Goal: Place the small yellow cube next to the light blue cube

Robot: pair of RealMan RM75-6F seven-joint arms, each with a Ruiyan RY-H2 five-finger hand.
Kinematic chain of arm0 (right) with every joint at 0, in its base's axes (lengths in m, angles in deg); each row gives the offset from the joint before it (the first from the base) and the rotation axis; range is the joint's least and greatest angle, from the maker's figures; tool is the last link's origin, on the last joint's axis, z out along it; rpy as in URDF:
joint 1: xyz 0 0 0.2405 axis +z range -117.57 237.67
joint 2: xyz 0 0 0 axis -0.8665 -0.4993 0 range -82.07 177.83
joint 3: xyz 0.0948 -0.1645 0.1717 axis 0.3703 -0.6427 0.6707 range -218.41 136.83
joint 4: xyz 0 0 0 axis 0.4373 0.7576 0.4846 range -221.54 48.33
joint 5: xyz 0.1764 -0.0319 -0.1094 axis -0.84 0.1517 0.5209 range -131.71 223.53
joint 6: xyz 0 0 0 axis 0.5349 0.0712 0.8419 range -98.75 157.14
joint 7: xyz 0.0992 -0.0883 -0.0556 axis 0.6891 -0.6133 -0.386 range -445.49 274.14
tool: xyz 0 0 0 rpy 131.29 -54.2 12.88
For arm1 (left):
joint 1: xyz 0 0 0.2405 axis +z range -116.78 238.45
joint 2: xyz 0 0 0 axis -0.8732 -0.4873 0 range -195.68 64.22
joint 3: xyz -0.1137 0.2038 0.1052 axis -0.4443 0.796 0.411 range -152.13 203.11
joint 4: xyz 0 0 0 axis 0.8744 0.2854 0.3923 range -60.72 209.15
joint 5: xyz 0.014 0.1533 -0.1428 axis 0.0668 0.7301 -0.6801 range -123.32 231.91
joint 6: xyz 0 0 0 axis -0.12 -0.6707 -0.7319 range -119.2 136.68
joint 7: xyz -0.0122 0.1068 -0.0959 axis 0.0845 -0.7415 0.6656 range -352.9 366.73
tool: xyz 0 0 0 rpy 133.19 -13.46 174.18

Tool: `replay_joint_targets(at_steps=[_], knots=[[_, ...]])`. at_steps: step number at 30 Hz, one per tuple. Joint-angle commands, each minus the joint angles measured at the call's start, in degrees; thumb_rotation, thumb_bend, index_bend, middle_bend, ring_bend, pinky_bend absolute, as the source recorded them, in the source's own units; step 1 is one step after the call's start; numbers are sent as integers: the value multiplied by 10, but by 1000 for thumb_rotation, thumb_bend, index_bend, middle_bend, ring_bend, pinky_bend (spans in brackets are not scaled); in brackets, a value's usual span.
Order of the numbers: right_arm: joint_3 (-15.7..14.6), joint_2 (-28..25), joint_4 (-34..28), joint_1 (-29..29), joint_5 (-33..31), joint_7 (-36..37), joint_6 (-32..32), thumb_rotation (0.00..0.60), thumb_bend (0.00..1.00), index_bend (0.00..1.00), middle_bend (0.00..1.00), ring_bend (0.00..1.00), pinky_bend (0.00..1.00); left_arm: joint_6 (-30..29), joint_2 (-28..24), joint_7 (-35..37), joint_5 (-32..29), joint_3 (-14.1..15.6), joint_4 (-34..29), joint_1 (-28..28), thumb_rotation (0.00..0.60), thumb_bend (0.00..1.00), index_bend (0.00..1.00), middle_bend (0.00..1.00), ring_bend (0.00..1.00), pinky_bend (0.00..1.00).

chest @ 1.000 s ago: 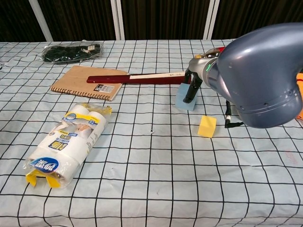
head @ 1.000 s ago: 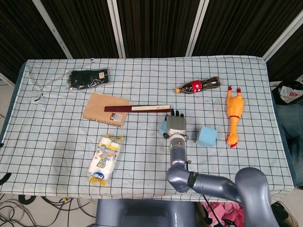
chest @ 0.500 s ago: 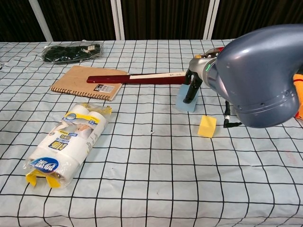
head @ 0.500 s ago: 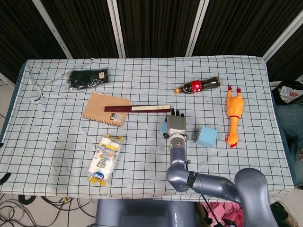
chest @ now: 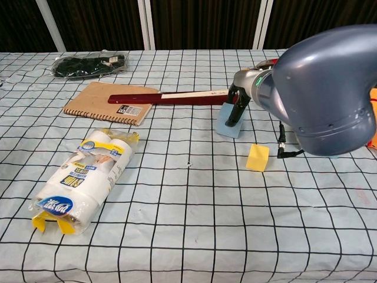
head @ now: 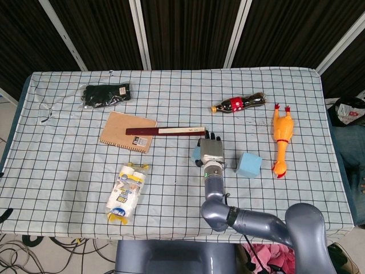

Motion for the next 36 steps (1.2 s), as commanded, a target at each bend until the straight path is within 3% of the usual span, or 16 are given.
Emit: replay_joint_targets(at_steps=[1,7,16,36], knots=[[4,-12,-13,-5,4,5,-4,600,348,461,0,0,90,0,0,1,0,0,0,0,600,37,188,65,0,0],[2,-72,-71,-26,8,-5,-7,600,326,461,0,0,90,0,1,0,-1,-1,-1,0,600,37,188,65,0,0],[-32,-156,-156,-70,3,-6,-23,600,289,457,0,0,90,-1,2,-2,-4,-2,-2,0,600,38,189,65,0,0],[-89,-177,-138,-100,39,47,-46,600,288,457,0,0,90,-1,3,-8,-9,-4,-3,1,600,37,189,64,0,0]])
